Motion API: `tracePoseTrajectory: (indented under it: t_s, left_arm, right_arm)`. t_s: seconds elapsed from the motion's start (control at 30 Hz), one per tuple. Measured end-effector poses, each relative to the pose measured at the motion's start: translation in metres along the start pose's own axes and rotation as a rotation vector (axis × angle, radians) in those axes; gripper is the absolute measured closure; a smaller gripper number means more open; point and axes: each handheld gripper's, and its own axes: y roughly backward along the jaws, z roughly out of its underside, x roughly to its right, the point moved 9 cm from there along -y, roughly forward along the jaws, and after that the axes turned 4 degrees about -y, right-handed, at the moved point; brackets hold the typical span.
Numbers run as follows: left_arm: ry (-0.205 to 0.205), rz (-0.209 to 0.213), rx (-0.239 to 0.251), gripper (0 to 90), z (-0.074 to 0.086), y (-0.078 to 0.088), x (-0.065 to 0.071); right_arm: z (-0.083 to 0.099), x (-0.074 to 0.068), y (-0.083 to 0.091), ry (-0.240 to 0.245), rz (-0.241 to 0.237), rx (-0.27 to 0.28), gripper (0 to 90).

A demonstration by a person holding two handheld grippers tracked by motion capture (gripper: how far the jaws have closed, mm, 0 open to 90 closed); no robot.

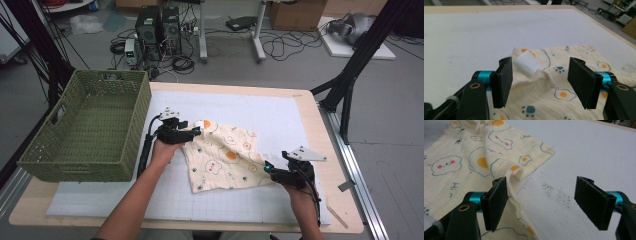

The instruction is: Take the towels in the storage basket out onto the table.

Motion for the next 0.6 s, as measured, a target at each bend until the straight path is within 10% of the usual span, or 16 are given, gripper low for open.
tracePoseTrajectory:
  t_s: [0.2,0.6]
  left_arm:
    - [-0.017,-0.004,0.005,37.5,-0.008,-0.002,0.001]
    - [-0.181,-0.047,-0.114,37.8,0.008,-0.028,0.002]
  right_arm:
    - [-0.003,0.005,0.008,-0.008,-0.021,0.029,25.8]
    - [0.001,0.022,0.011,-0.051,-0.004,0.04,27.2]
